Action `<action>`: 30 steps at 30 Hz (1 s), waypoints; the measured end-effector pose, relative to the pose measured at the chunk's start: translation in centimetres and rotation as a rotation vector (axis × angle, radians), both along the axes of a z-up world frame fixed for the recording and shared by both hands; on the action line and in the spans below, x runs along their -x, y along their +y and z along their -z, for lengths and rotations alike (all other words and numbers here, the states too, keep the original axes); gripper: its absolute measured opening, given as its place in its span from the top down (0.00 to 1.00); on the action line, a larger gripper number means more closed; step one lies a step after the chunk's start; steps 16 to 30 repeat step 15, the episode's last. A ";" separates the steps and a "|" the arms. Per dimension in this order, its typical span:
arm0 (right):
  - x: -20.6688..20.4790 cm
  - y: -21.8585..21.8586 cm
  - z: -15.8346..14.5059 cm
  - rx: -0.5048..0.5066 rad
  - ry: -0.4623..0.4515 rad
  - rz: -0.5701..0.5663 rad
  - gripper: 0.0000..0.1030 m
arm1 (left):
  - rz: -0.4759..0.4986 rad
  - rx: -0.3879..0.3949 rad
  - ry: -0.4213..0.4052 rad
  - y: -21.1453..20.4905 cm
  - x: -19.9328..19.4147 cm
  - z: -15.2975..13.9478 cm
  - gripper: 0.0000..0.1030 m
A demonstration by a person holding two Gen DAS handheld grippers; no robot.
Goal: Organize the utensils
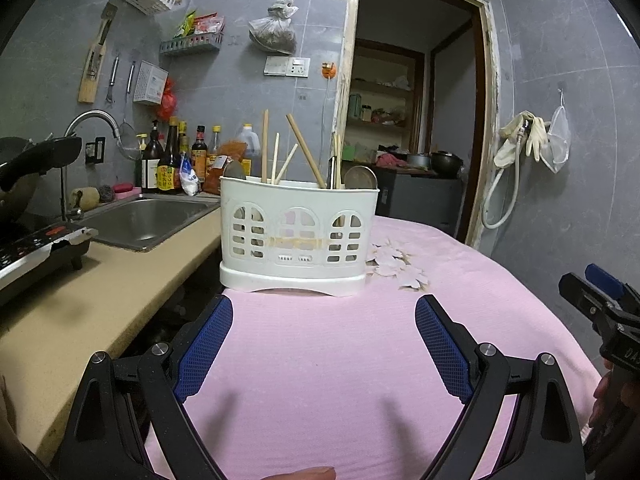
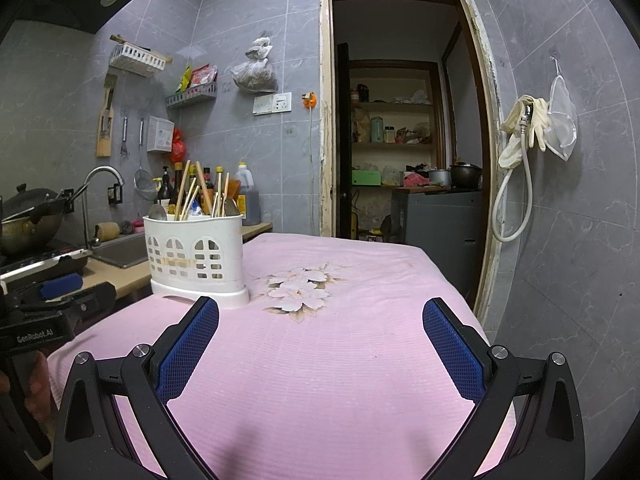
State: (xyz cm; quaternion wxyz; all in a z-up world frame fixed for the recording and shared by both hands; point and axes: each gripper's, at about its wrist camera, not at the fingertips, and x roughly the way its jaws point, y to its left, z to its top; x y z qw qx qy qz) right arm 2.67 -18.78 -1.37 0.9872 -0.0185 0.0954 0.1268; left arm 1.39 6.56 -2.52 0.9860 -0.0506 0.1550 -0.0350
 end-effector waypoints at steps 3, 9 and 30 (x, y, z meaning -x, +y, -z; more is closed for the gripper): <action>0.0 0.1 0.1 -0.001 0.005 -0.001 0.00 | -0.013 0.001 0.002 0.0 0.0 0.0 0.13; -0.1 0.5 0.3 0.006 0.009 -0.007 0.00 | -0.021 0.005 0.010 0.0 -0.1 0.2 0.13; -0.2 1.0 0.4 0.014 0.019 -0.012 0.00 | -0.025 0.003 0.018 0.0 -0.1 0.3 0.13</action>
